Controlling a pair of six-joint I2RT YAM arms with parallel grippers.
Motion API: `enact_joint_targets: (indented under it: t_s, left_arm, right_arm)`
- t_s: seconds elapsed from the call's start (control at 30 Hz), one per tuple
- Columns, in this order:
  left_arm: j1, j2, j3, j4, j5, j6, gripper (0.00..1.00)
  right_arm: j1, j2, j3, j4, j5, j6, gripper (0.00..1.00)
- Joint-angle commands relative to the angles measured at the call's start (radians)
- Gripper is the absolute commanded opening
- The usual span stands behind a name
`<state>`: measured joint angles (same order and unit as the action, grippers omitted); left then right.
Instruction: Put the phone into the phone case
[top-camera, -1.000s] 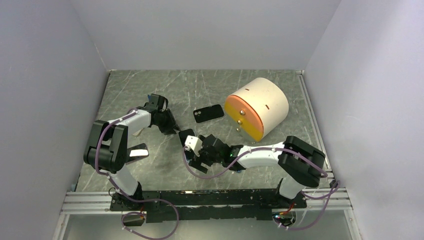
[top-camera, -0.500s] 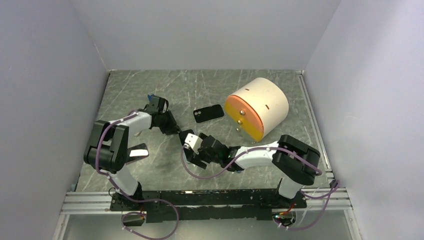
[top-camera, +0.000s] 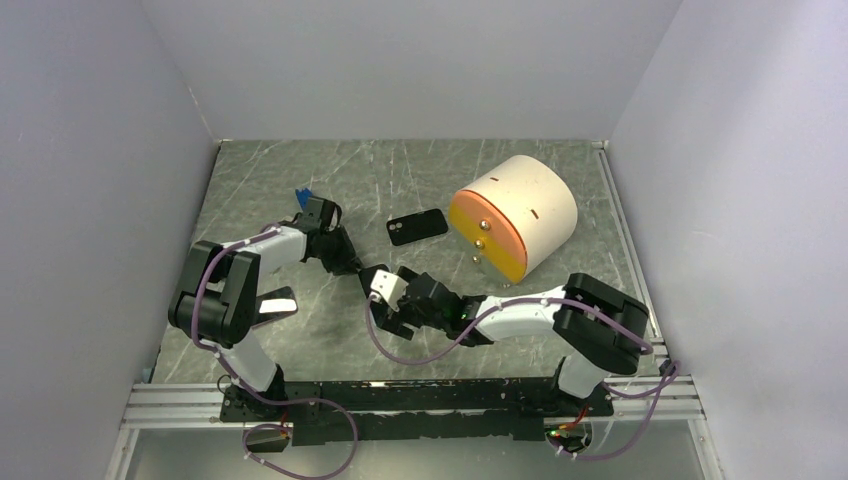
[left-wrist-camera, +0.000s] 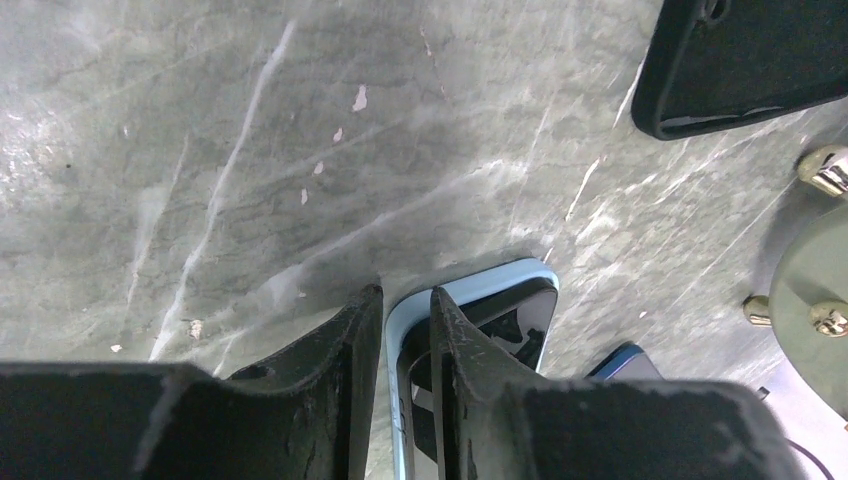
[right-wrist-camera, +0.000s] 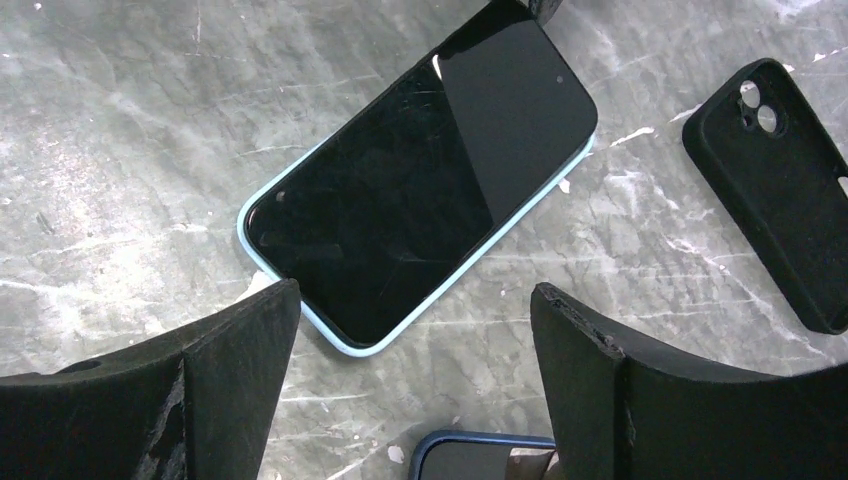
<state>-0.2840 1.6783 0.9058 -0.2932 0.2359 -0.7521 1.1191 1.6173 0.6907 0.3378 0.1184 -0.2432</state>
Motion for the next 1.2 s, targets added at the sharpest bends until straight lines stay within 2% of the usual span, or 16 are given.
enact_joint_targets:
  t_s: [0.0,0.3,0.53,0.67,0.87,1.0,1.17]
  left_arm:
    - [-0.015,-0.029,0.009,-0.062,0.007,0.019,0.3]
    - [-0.015,-0.05,0.012,-0.094,0.018,0.026,0.38]
    - [-0.012,-0.151,0.039,-0.144,-0.008,0.017,0.46]
    - [-0.012,-0.211,-0.001,-0.145,0.014,0.013,0.44]
    - [-0.012,-0.263,-0.108,-0.081,0.112,0.009,0.39]
    - [-0.012,-0.276,-0.156,-0.062,0.138,0.008,0.34]
    - [-0.012,-0.276,-0.194,-0.019,0.164,0.004,0.36]
  right_arm:
    - [0.003,-0.024,0.001,0.025,-0.021,-0.032,0.88]
    - [0.007,-0.002,0.004,0.036,0.006,0.015,0.87]
    - [-0.015,-0.132,-0.028,0.061,0.013,0.254,0.86]
    - [-0.041,-0.145,0.001,0.007,-0.03,0.431,0.85]
    - [-0.096,-0.07,0.11,-0.136,-0.052,0.694,0.8]
    - [-0.149,-0.052,0.085,-0.067,-0.171,0.787,0.79]
    - [-0.172,-0.018,0.074,-0.029,-0.2,0.821,0.81]
